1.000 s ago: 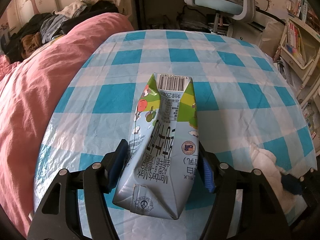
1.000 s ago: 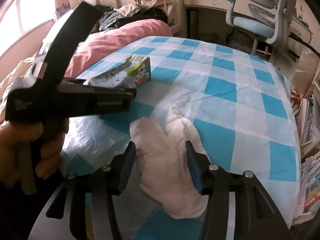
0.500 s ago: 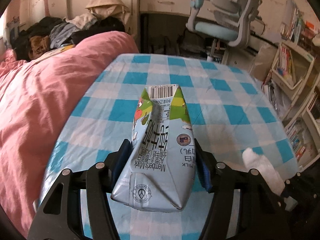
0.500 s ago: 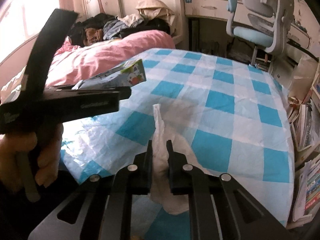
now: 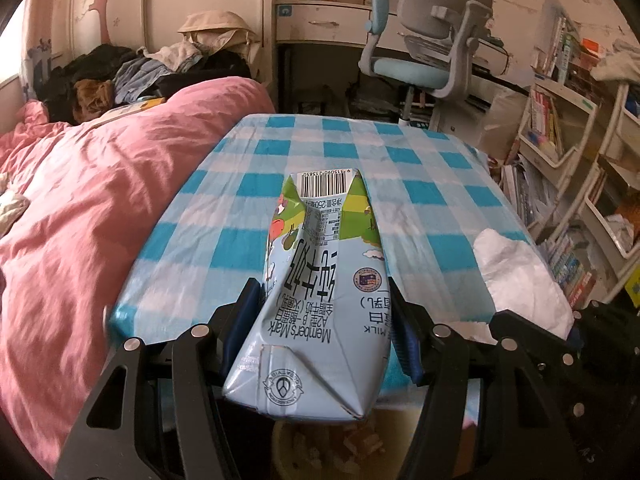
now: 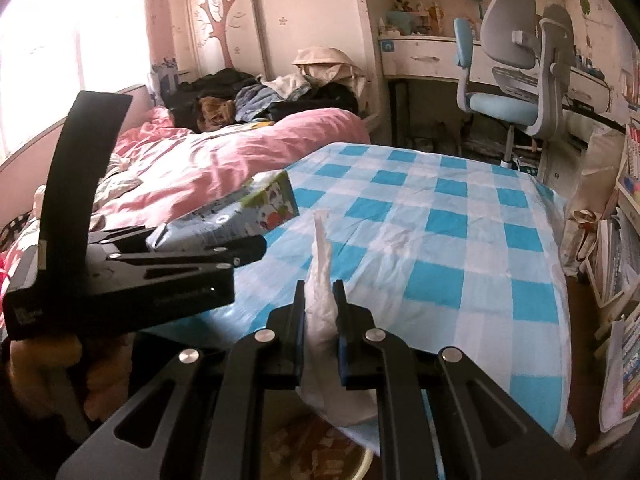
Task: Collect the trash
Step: 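Carry the carton and tissue to the bucket and open both tools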
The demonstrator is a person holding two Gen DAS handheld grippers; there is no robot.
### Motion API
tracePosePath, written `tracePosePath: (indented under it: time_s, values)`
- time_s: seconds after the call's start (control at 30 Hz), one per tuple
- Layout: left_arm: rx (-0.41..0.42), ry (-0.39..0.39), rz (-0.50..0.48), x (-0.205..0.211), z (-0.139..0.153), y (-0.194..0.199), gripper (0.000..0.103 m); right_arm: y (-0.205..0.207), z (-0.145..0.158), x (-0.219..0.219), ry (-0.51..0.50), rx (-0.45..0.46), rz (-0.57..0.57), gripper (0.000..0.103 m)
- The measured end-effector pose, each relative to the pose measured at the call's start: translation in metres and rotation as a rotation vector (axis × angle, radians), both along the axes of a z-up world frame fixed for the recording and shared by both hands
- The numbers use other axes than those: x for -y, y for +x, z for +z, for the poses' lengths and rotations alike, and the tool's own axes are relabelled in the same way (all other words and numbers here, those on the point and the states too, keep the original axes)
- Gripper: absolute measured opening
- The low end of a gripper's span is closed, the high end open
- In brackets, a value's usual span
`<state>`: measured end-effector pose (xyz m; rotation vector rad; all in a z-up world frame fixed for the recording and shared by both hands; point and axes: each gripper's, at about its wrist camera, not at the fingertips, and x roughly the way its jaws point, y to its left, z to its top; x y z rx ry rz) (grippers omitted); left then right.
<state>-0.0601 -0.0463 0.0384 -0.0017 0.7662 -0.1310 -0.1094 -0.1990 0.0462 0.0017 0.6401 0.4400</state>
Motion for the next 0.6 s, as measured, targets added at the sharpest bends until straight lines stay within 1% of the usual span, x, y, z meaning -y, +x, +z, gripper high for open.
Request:
tracePosePath:
  time_s: [0.27,0.6]
  values:
    - [-0.005,0.007,-0.003,-0.001,0.002,-0.049,0.058,-0.036,-0.008,-0.005,-0.005,-0.039,0.029,0.013]
    - [-0.073,-0.004,0.001,-0.012,-0.015,-0.094,0.058,-0.059,-0.031,-0.013,0.008,-0.147,0.052,0.013]
